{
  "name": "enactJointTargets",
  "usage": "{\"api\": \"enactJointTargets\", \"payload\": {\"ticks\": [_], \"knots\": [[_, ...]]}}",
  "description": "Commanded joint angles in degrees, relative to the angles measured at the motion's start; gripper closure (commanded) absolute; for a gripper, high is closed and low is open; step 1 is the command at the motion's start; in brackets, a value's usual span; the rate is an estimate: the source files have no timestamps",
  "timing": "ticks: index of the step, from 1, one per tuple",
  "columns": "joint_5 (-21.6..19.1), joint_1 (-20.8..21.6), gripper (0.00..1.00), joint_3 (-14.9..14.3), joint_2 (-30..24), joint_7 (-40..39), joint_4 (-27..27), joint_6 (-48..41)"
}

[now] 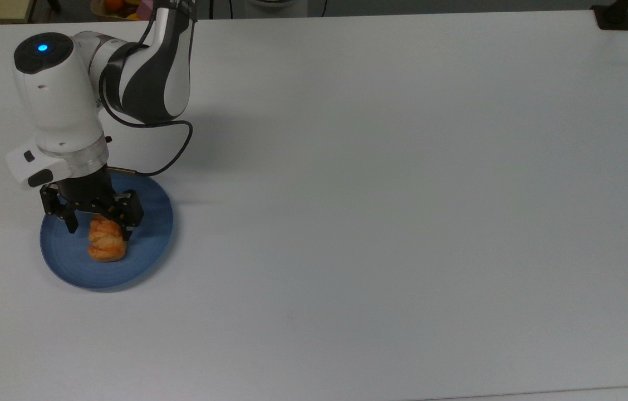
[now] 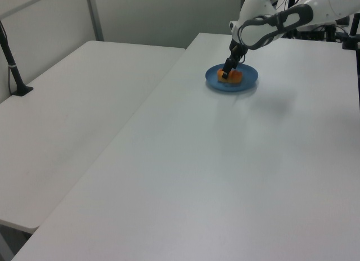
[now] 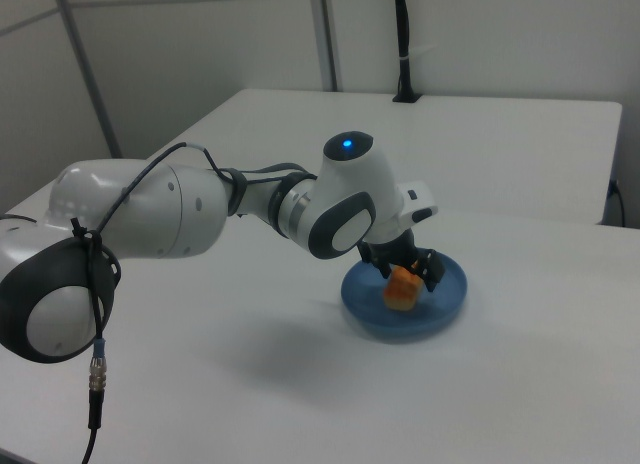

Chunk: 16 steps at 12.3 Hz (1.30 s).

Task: Put the bread on the table
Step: 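Close the gripper on the bread roll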

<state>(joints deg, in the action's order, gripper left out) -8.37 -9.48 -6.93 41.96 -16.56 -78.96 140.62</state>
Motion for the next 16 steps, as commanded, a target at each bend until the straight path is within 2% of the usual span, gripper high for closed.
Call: {"api": "enactJointTargets", "payload": {"ticks": [1,2,3,5,7,11,14,16], "knots": [[-1.21,0.16,0.17,0.25,0.14,-0.58,-0.66,1.32],[-1.21,0.16,0.25,0.34,0.05,-0.58,-0.67,1.32],[-1.12,0.25,0.41,0.34,0.05,-0.58,-0.76,1.32],[-1.12,0.34,0.55,0.34,-0.12,-0.58,-0.84,1.32],[-1.12,0.34,0.59,0.42,-0.65,-0.58,-0.84,1.24],[-1.12,1.47,0.59,0.51,-5.47,-0.58,-1.89,-0.17],[-0.42,2.09,0.59,0.43,-11.26,-0.58,-2.43,-7.26],[-0.24,4.02,0.59,0.34,-13.56,0.90,-2.51,-9.48]]}}
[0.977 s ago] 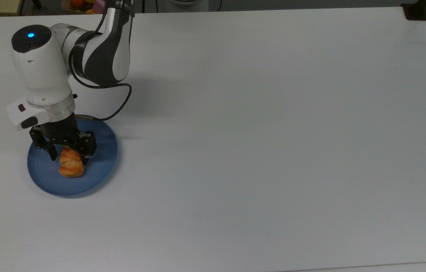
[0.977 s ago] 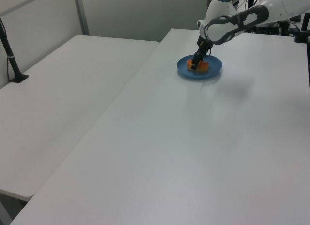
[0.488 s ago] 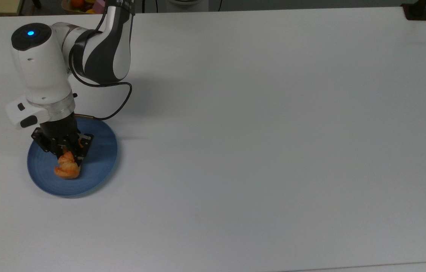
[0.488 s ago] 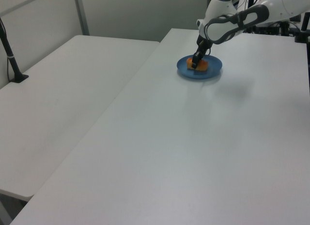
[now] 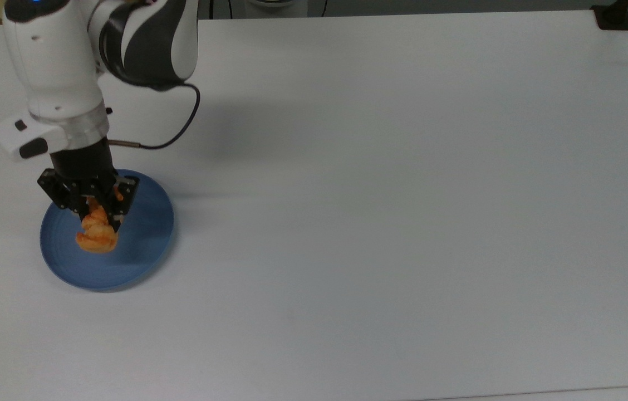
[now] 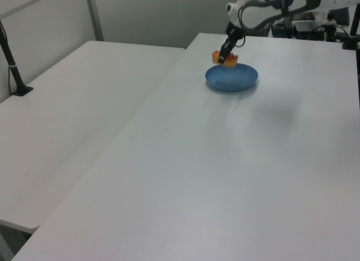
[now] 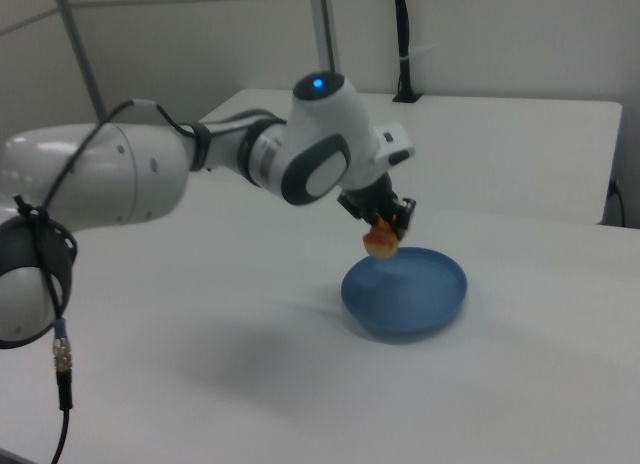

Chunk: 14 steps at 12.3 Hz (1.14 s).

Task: Put the bread on the table
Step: 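Lift the bread roll off the plate and carry it away across the table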

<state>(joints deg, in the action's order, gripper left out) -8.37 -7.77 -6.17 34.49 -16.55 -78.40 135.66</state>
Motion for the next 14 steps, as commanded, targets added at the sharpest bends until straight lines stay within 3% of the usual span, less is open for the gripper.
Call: {"api": "enactJointTargets", "payload": {"ticks": [1,2,5,9,14], "knots": [[0.54,3.97,0.59,-0.51,-6.89,4.83,-3.07,-5.05],[2.29,5.38,0.59,-0.51,-7.25,7.56,-3.07,-5.32],[10.20,14.86,0.59,-0.34,-7.86,23.54,-2.90,-7.60],[11.36,27.77,0.59,-0.34,-7.34,37.44,-2.90,-8.05],[15.39,41.77,0.58,-0.34,-3.65,47.74,-2.90,-7.26]]}}
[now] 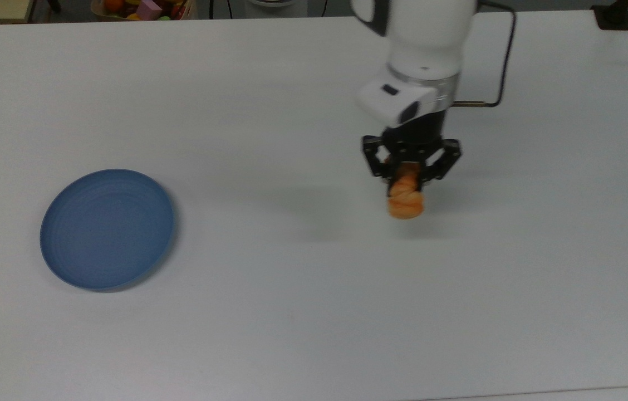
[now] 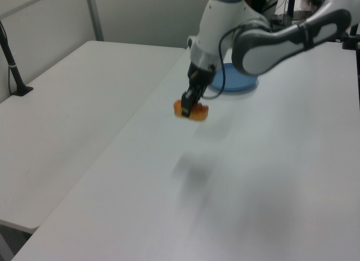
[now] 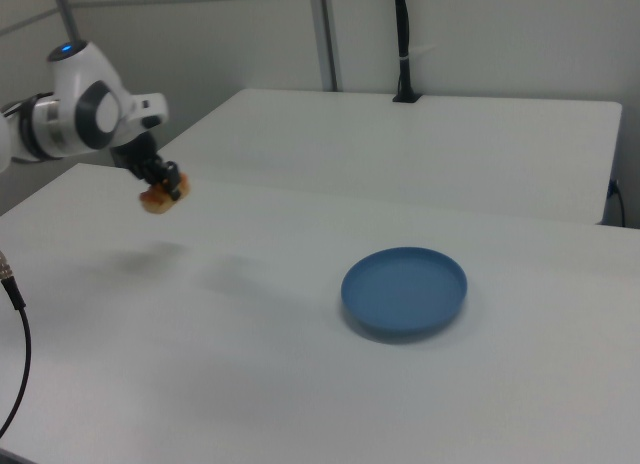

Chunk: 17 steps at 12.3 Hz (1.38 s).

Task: Put the bread on the table
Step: 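Lift the bread roll off the plate and carry it away across the table, then lower the bread roll onto the table and open the gripper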

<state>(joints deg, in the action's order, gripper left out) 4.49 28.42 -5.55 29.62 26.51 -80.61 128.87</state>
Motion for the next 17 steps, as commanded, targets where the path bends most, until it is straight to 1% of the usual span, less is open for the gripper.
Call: {"api": "enactJointTargets", "payload": {"ticks": [1,2,4,6,8,9,11,13,14,15,17], "knots": [[3.58,7.50,0.58,-0.95,2.71,6.95,-0.60,-0.11],[4.12,8.92,0.58,-0.95,4.64,9.06,-0.16,0.41],[5.17,11.38,0.58,-0.95,7.36,12.23,0.10,4.62],[5.97,12.62,0.59,-0.95,9.31,15.14,0.19,8.22],[5.97,13.50,0.58,-0.95,11.24,17.51,0.19,13.66],[5.97,13.59,0.53,-0.95,11.33,18.04,0.11,15.26],[6.14,13.59,0.34,-0.95,11.42,17.96,-0.07,15.27],[8.33,13.50,0.20,-0.95,12.29,18.05,-0.25,15.36],[9.04,13.59,0.05,-0.95,12.48,18.05,-0.25,15.36],[9.74,13.59,0.00,-0.95,12.48,17.96,-0.25,15.36],[10.19,13.59,0.00,-0.95,11.78,17.87,0.02,15.10]]}}
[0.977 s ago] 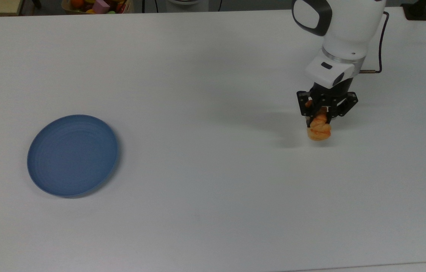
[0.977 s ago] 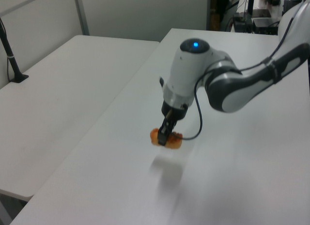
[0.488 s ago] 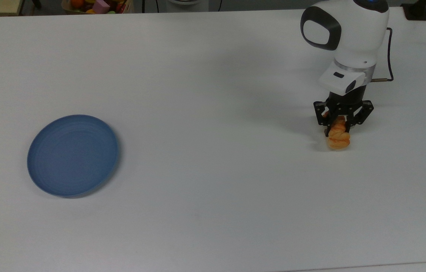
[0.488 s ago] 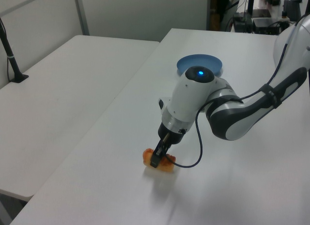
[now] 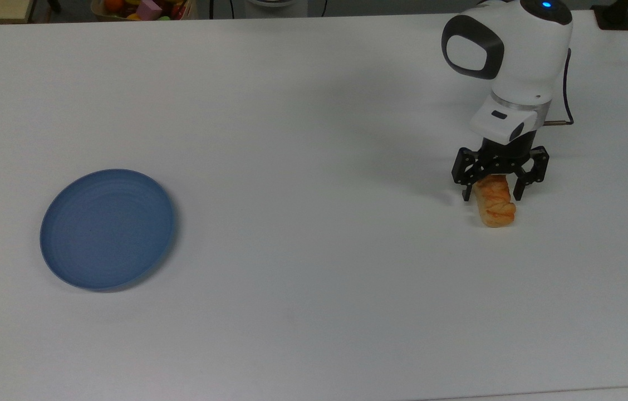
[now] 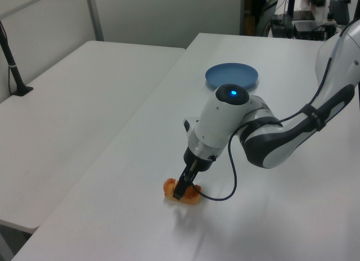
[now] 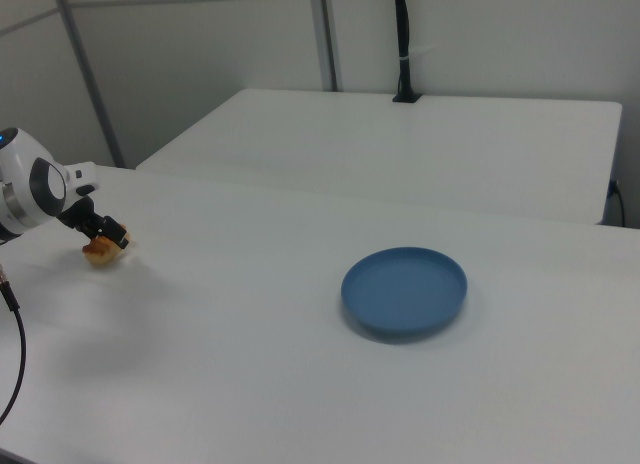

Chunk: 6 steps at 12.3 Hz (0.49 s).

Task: Put the bread on the table
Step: 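Lower the bread roll onto the table and open the gripper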

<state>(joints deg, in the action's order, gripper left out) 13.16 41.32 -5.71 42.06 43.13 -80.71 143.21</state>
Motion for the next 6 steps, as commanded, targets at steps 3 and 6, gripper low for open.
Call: {"api": "enactJointTargets", "payload": {"ticks": [3,6], "knots": [[0.91,-0.01,0.00,-0.79,-6.10,0.91,-0.15,-3.61],[0.38,-3.16,0.00,-0.97,-12.16,-3.81,-0.32,-11.78]]}}
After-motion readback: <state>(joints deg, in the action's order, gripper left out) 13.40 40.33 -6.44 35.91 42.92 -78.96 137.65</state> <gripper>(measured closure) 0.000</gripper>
